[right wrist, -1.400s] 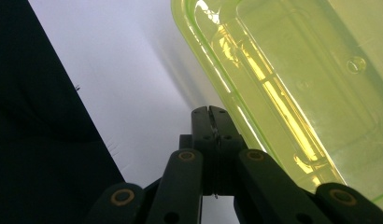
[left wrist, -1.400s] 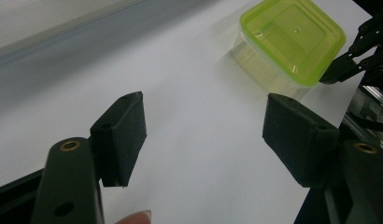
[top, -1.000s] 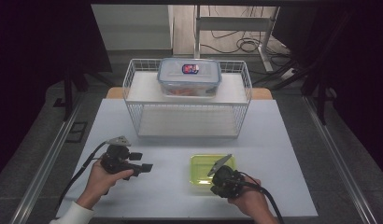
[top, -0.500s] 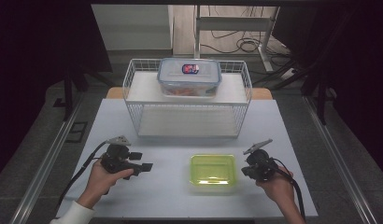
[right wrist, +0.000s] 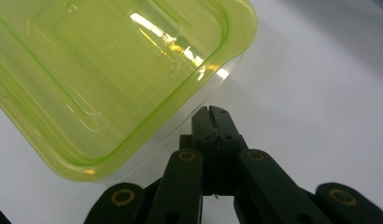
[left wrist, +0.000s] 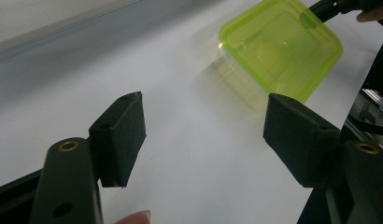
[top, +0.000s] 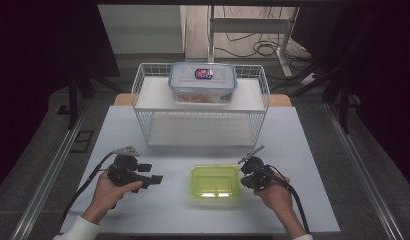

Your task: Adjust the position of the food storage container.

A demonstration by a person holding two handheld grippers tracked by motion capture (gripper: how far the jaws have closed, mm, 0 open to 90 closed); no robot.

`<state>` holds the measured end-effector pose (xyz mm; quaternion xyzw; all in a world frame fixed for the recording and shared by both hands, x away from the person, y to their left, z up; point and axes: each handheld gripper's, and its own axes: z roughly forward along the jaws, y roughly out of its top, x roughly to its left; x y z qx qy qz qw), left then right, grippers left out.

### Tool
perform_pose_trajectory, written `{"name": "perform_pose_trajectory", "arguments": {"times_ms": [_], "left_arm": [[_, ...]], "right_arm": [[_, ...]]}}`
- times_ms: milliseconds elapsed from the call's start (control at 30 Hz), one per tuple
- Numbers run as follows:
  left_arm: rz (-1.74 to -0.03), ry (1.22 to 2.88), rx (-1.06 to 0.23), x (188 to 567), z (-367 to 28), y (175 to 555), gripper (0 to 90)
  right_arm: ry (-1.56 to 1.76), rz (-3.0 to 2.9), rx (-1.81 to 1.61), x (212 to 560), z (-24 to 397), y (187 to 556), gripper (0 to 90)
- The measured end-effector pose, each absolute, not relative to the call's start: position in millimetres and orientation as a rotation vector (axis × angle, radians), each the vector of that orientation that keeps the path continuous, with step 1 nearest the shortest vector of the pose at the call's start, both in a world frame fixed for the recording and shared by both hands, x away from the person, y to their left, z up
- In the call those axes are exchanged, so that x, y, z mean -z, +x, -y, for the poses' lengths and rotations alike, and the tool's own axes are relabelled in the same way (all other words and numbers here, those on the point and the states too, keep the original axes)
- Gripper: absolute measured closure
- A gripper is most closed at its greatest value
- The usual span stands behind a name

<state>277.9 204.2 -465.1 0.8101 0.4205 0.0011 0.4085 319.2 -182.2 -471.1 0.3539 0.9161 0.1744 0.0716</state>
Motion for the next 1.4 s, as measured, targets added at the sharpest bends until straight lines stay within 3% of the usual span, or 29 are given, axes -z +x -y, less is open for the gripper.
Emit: {"name": "perform_pose_trajectory", "arguments": {"times_ms": [500,833,867,900,1000,1033,1067,1100,1133,1167,1200,1400], "left_arm": [[-1.064,2.043,-0.005,466.3,-205.4,278.3,29.0],[-1.075,2.038,0.000,468.2,-202.7,279.5,28.8],[-1.079,2.035,-0.003,468.4,-202.8,280.0,28.8],[-1.079,2.035,-0.003,468.4,-202.8,280.0,28.8],[-1.093,2.029,-0.014,468.9,-202.3,280.2,28.2],[-1.093,2.029,-0.014,468.9,-202.3,280.2,28.1],[-1.095,2.031,-0.022,469.4,-201.8,280.2,27.9],[-1.095,2.031,-0.022,469.4,-201.8,280.2,27.5],[-1.096,2.032,-0.026,469.9,-201.5,280.2,27.5],[-1.096,2.032,-0.026,469.9,-201.5,280.2,27.3],[-1.097,2.037,-0.031,470.3,-201.3,280.1,26.9],[-1.105,2.028,-0.040,469.7,-203.0,279.6,25.7]], "right_arm": [[1.028,-2.767,-0.574,473.3,163.9,319.9,89.5],[1.178,-2.690,-0.777,456.0,207.2,312.0,89.1],[1.199,-2.684,-0.830,454.8,213.6,309.7,80.6],[1.199,-2.684,-0.830,454.8,213.6,309.7,80.6],[1.253,-2.657,-0.924,448.9,221.8,309.3,61.6],[1.253,-2.657,-0.924,448.9,221.8,309.3,61.6],[1.282,-2.643,-0.971,447.2,223.1,310.3,52.5],[1.282,-2.643,-0.971,447.2,223.1,310.3,52.5],[1.303,-2.637,-0.988,446.4,223.5,311.2,42.9],[1.303,-2.637,-0.988,446.4,223.5,311.2,42.9],[1.315,-2.628,-0.995,446.1,224.1,312.1,35.4],[1.338,-2.607,-1.036,441.8,229.4,313.1,27.6]]}}
